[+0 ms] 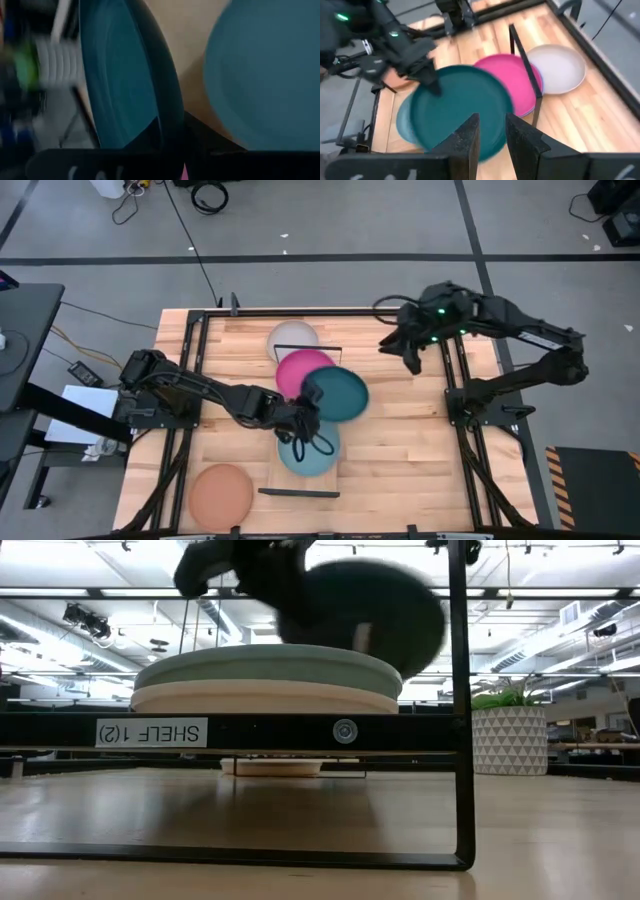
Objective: Place and stack plates onto a shelf
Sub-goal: Stack the dark blue plate on top of the pink plate on the shelf, then stack the brown plate on top of the light blue plate on the shelf
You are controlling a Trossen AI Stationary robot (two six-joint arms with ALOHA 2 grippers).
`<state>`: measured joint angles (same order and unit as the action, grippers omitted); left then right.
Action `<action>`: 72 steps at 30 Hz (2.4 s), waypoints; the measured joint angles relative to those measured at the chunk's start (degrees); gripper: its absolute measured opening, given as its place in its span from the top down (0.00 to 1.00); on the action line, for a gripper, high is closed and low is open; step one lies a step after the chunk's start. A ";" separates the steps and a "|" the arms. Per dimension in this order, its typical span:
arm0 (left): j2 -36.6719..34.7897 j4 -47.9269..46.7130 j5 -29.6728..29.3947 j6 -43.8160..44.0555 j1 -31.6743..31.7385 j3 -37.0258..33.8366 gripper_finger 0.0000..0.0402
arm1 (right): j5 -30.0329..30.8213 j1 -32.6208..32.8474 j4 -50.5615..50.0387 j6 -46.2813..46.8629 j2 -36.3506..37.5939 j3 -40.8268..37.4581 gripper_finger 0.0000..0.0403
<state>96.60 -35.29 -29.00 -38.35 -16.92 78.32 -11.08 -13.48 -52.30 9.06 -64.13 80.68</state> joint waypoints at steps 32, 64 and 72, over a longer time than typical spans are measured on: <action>-8.89 -19.58 13.05 44.85 3.52 2.36 0.51 | 7.61 9.97 -0.48 -2.75 -2.15 -1.31 0.76; -14.53 -8.86 30.51 85.54 -22.60 -31.96 0.71 | 8.10 16.37 13.98 -9.37 -2.41 -12.98 0.76; -14.50 -5.22 28.14 86.05 -25.49 -34.52 0.71 | 8.08 16.37 14.03 -8.74 -2.41 -12.98 0.76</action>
<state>82.10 -40.51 -0.86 47.70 -42.40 43.80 -3.01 2.90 -38.27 0.32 -66.54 67.70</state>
